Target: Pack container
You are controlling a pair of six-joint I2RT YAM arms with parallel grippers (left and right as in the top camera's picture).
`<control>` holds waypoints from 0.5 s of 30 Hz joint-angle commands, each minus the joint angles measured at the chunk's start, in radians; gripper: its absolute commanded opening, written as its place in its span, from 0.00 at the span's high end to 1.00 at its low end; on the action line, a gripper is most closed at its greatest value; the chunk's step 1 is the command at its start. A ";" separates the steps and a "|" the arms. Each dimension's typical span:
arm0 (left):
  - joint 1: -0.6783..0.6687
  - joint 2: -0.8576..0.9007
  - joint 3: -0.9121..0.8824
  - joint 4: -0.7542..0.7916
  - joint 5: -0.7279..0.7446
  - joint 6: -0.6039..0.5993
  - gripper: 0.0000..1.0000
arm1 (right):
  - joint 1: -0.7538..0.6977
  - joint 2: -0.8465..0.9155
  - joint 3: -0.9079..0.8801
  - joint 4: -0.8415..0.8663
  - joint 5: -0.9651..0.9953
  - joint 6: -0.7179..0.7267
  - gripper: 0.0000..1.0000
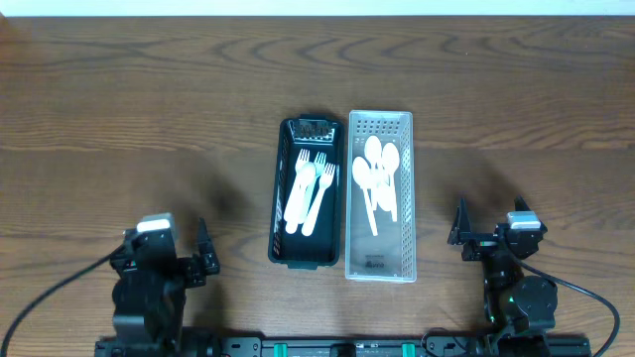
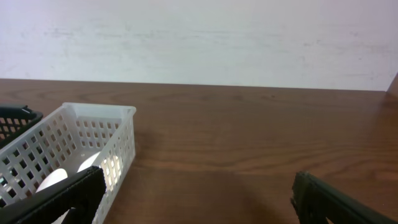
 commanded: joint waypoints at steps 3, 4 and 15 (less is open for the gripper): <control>0.008 -0.073 -0.166 0.173 0.006 0.006 0.02 | -0.008 -0.006 -0.002 -0.005 -0.009 -0.015 0.01; 0.013 -0.076 -0.209 0.240 0.006 0.006 0.02 | -0.008 -0.006 -0.002 -0.005 -0.009 -0.015 0.01; 0.060 -0.156 -0.455 0.535 0.006 0.006 0.02 | -0.008 -0.006 -0.002 -0.005 -0.009 -0.015 0.01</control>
